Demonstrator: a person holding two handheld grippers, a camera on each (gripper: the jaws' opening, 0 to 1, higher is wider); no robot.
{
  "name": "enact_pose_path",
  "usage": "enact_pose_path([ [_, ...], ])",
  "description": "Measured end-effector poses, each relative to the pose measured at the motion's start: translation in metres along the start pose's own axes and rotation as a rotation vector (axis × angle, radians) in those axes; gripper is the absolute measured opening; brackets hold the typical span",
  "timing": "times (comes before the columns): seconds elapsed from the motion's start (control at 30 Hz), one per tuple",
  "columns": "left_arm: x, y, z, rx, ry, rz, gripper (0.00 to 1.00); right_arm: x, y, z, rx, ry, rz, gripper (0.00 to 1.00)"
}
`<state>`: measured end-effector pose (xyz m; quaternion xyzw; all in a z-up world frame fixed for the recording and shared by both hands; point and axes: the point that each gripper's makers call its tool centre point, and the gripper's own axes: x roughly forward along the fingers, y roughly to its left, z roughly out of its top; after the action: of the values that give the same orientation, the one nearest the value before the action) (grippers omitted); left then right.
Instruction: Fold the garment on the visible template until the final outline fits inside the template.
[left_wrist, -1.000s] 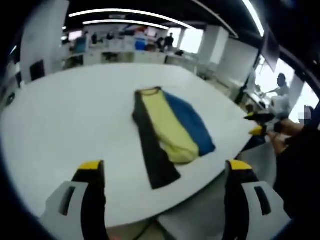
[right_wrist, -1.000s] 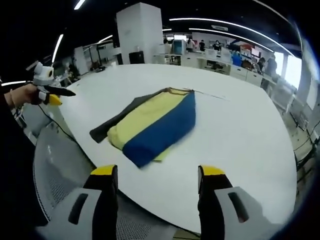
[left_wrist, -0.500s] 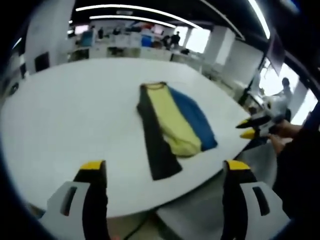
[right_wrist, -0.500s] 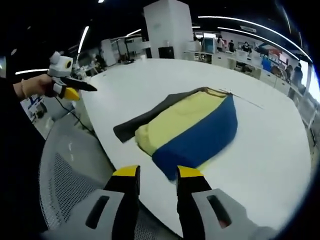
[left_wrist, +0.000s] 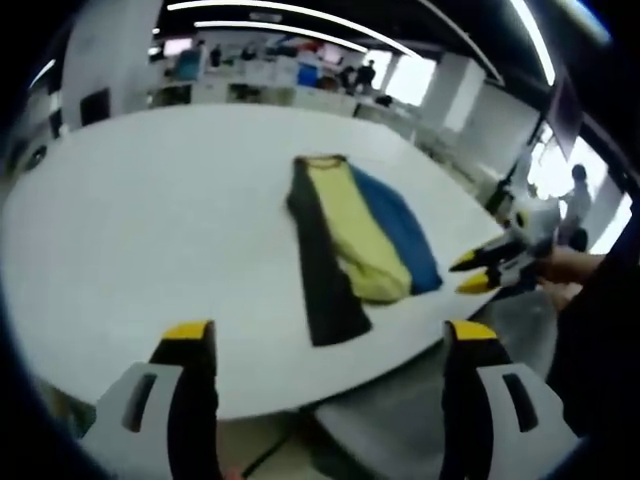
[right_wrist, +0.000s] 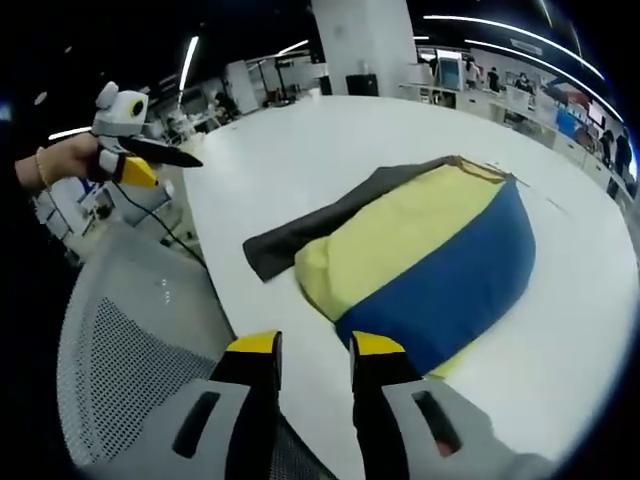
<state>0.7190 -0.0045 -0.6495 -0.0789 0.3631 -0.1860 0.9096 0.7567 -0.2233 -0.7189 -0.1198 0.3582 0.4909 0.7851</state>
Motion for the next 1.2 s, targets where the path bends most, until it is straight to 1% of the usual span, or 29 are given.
enact_pose_path([
  [0.2,0.006,0.0,0.001,-0.002,0.006,-0.003,0.89,0.017,-0.003,-0.006,0.004,0.035,0.013,0.27],
  [0.33,0.009,0.001,-0.002,-0.005,0.018,-0.005,0.88,0.027,-0.005,-0.005,0.019,0.042,0.016,0.26],
  [0.5,0.012,0.001,-0.003,-0.004,0.03,-0.008,0.88,0.039,-0.008,-0.009,0.007,0.074,0.014,0.26],
  [0.6,0.011,0.002,0.0,-0.016,0.026,-0.01,0.87,0.043,-0.008,-0.009,0.006,0.078,0.016,0.24],
  [0.73,0.011,0.006,0.003,-0.029,0.018,-0.008,0.87,0.048,-0.009,-0.012,-0.011,0.099,0.013,0.23],
  [0.8,0.012,0.007,0.003,-0.025,0.024,-0.004,0.87,0.049,-0.012,-0.015,-0.012,0.111,0.008,0.23],
  [1.0,0.015,0.007,0.001,-0.03,0.035,-0.009,0.86,0.051,-0.015,-0.014,-0.018,0.113,-0.001,0.21],
  [1.13,0.017,0.006,0.0,-0.03,0.043,-0.014,0.86,0.055,-0.018,-0.019,-0.042,0.139,-0.016,0.2],
  [1.2,0.018,0.006,0.0,-0.03,0.044,-0.014,0.86,0.055,-0.02,-0.019,-0.041,0.143,-0.026,0.18],
])
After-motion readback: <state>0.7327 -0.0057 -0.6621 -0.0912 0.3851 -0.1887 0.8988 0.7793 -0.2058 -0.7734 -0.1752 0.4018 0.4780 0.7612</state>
